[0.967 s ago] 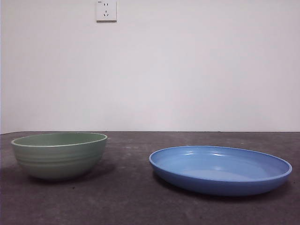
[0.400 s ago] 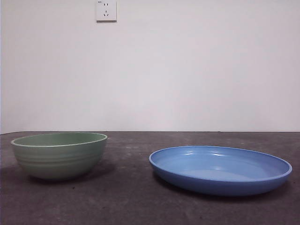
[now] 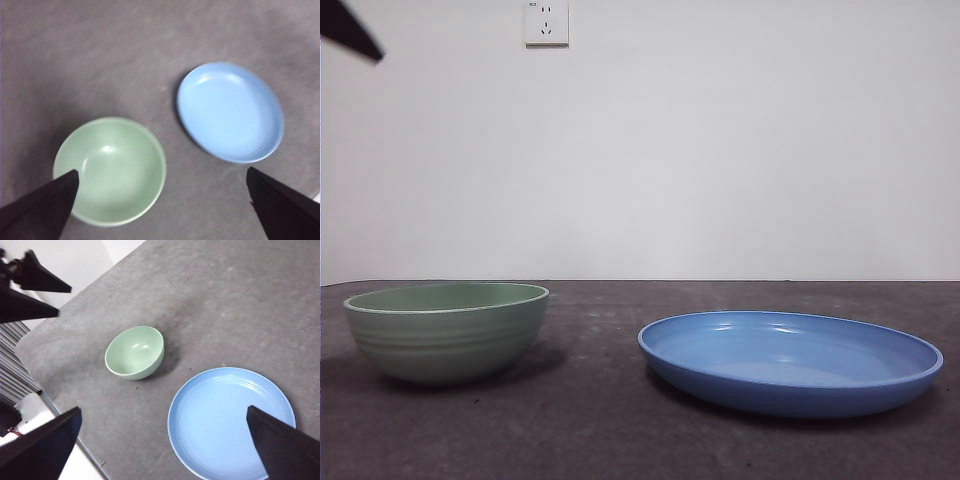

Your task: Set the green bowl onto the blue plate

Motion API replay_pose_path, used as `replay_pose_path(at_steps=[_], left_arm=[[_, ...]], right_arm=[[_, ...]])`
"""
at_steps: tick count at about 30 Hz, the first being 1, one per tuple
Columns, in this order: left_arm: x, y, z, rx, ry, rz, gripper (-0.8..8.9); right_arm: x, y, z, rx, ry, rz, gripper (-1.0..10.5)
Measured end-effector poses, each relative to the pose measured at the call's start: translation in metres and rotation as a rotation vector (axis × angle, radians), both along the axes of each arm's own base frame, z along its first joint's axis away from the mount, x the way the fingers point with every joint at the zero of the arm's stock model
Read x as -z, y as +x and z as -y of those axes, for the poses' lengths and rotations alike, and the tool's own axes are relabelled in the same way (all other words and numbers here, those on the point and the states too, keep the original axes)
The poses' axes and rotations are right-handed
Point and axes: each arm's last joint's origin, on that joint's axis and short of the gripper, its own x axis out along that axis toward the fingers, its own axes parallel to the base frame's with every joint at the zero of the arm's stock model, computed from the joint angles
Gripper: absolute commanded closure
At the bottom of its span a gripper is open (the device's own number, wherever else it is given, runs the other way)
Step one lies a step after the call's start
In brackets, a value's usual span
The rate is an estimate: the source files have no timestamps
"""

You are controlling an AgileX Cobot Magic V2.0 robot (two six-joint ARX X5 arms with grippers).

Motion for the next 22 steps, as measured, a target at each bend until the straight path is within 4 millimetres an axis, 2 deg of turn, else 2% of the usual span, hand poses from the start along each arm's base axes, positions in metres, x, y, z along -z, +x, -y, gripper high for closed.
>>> replay_pose_path(at_steps=[10,22], left_arm=[[0.042,0.055,-0.008,-0.131,0.077,-0.212,1.26],[0.111,0.110,-0.013,-0.201,0.153,-0.466,1.33]], right_arm=[[0.000,0.000,0.000,-0.001,0.000,0.000,3.9],[0.000,0.000,0.000,0.000,0.000,0.000,3.9]])
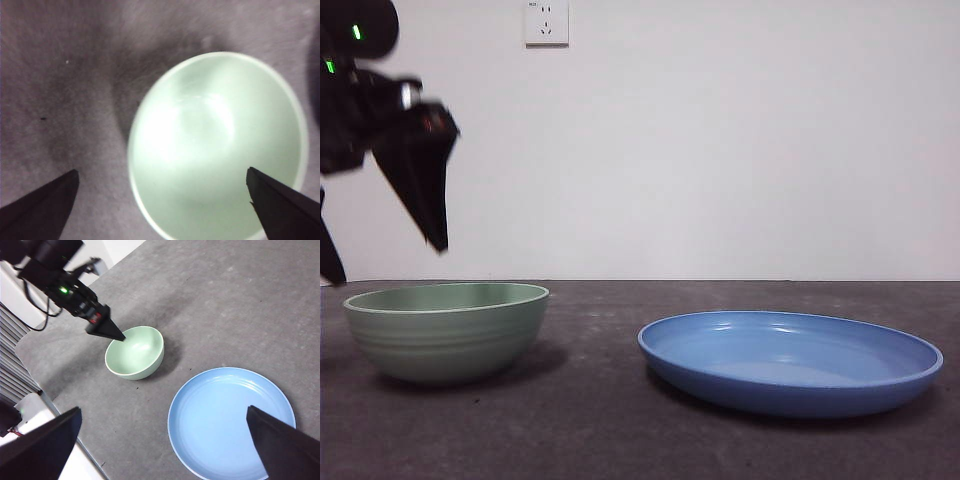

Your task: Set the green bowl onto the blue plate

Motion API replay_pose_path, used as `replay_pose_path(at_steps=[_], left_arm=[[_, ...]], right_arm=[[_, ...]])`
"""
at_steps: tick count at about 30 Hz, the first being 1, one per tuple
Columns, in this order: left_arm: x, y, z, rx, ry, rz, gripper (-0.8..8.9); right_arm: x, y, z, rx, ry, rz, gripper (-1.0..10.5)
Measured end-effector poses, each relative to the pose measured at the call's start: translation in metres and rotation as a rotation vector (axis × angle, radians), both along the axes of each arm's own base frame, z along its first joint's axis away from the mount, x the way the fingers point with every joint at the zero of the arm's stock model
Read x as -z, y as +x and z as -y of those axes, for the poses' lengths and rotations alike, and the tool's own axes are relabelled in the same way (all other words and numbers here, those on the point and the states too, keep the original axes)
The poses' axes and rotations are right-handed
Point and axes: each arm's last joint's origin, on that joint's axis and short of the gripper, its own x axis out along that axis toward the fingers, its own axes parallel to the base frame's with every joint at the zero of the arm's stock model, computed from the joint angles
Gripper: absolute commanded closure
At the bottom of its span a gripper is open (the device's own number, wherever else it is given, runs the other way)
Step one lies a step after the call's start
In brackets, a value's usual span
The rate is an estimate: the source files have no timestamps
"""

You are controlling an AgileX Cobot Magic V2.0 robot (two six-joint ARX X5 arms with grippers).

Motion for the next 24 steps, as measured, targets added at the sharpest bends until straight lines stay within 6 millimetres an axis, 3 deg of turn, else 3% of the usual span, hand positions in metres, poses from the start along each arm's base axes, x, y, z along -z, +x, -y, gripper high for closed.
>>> replay_pose_path(at_steps=[5,10,24], left_arm=[[0.025,0.015,0.002,-0.004,0.013,-0.056,1.41],[0.037,0.020,0.003,-0.005,0.019,-0.082,2.52],[0.038,0.021,0.004,-0.006,0.019,-0.083,7.63]], right_arm=[[0.000,0.000,0.000,0.000,0.000,0.000,3.9],[0.000,0.000,0.000,0.000,0.000,0.000,3.9],[0.000,0.000,0.000,0.000,0.000,0.000,3.9]])
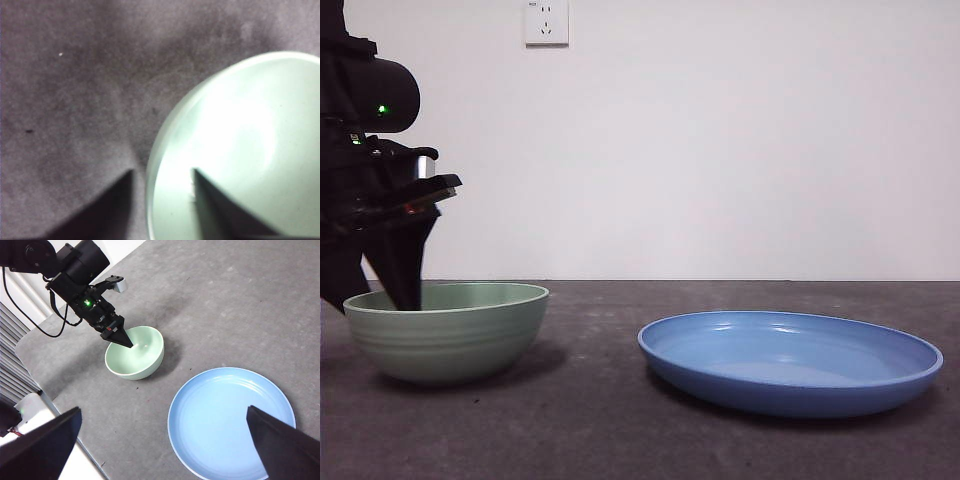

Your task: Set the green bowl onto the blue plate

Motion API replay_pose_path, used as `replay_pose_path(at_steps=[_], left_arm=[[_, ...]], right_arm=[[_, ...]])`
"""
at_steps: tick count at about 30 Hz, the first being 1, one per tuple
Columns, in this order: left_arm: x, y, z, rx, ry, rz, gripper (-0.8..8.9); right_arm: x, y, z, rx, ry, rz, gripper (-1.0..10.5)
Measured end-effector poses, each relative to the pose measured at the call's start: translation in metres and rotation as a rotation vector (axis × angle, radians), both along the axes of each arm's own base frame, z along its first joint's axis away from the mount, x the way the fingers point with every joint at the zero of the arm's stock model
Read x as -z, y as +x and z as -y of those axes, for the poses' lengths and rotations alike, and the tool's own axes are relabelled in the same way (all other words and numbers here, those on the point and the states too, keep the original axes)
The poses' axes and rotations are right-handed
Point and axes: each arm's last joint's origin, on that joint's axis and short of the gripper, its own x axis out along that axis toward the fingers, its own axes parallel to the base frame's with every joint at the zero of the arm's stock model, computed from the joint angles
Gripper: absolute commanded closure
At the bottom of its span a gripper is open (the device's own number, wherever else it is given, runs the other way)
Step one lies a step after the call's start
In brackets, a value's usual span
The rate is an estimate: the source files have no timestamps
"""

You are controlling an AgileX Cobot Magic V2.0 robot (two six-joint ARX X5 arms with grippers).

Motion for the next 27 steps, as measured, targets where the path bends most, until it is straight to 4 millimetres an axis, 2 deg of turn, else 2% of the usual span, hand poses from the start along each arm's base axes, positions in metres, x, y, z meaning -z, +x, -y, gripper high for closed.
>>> replay_pose_path(at_steps=[2,9,12,14,18,22,24,27], left_arm=[[0.000,0.000,0.000,0.000,0.001,0.000,7.99],[-0.001,0.001,-0.001,-0.004,0.004,-0.002,7.99],[-0.011,0.003,0.001,-0.023,0.028,-0.015,7.99],[-0.025,0.007,0.006,-0.026,0.036,-0.005,7.99],[-0.058,0.012,0.031,0.017,0.010,0.064,7.99],[-0.087,0.013,0.065,0.075,-0.034,0.136,7.98],[-0.093,0.015,0.082,0.107,-0.044,0.144,7.98],[-0.087,0.021,0.109,0.148,-0.048,0.125,7.98]], right_arm=[[0.000,0.000,0.000,0.000,0.000,0.000,3.9],[0.000,0.000,0.000,0.000,0.000,0.000,3.9],[0.000,0.000,0.000,0.000,0.000,0.000,3.9],[0.000,0.000,0.000,0.000,0.000,0.000,3.9],[0.000,0.000,0.000,0.000,0.000,0.000,3.9],[0.000,0.000,0.000,0.000,0.000,0.000,3.9],[0.000,0.000,0.000,0.000,0.000,0.000,3.9],[0.000,0.000,0.000,0.000,0.000,0.000,3.9]])
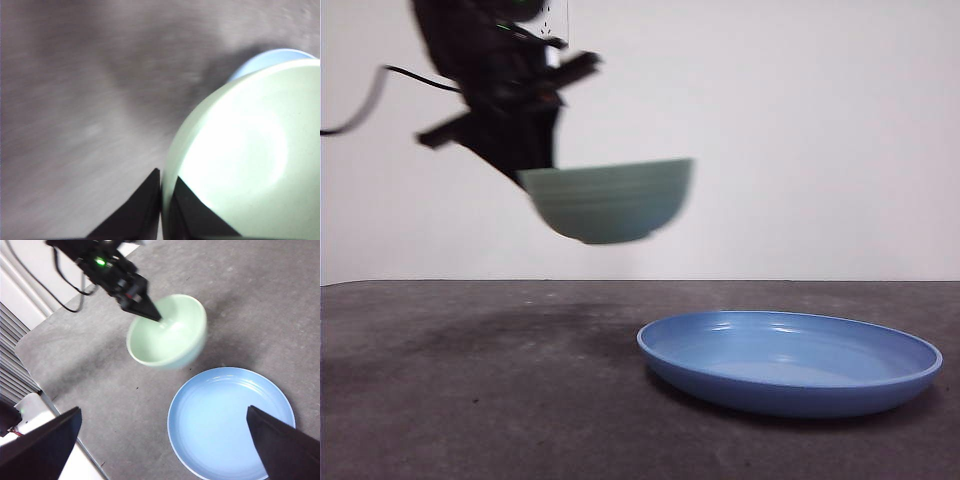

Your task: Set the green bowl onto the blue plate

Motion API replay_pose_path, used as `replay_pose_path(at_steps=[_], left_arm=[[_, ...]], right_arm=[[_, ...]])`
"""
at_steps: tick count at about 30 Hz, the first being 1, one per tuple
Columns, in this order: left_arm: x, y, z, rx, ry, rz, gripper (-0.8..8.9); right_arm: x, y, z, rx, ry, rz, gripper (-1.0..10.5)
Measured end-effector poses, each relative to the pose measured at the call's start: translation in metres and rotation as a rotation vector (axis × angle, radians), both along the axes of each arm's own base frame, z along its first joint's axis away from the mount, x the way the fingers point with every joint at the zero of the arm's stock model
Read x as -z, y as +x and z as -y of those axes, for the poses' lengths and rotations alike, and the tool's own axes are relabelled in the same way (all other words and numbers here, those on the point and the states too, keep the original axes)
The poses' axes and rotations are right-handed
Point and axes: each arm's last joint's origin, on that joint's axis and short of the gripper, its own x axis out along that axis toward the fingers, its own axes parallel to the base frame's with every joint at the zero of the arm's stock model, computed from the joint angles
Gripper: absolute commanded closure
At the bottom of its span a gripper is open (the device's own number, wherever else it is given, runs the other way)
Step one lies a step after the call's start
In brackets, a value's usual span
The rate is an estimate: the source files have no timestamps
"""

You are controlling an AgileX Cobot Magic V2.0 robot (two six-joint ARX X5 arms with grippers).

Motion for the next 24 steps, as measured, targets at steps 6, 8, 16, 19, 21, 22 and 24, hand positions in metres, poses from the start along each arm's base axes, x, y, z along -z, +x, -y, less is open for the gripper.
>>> replay_pose_path(at_steps=[6,8,16,19,21,22,24], left_arm=[[0.031,0.002,0.059,0.102,0.035,-0.074,7.99],[0.039,-0.001,0.079,0.142,0.038,-0.078,7.99],[0.072,-0.001,0.116,0.194,0.063,-0.117,7.99],[0.073,0.001,0.119,0.184,0.047,-0.103,7.99],[0.072,0.002,0.120,0.175,0.037,-0.096,7.99],[0.072,0.002,0.120,0.174,0.039,-0.100,7.99],[0.073,0.001,0.119,0.174,0.044,-0.106,7.97]], right_arm=[[0.000,0.000,0.000,0.000,0.000,0.000,3.9],[0.000,0.000,0.000,0.000,0.000,0.000,3.9],[0.000,0.000,0.000,0.000,0.000,0.000,3.9],[0.000,0.000,0.000,0.000,0.000,0.000,3.9],[0.000,0.000,0.000,0.000,0.000,0.000,3.9],[0.000,0.000,0.000,0.000,0.000,0.000,3.9],[0.000,0.000,0.000,0.000,0.000,0.000,3.9]])
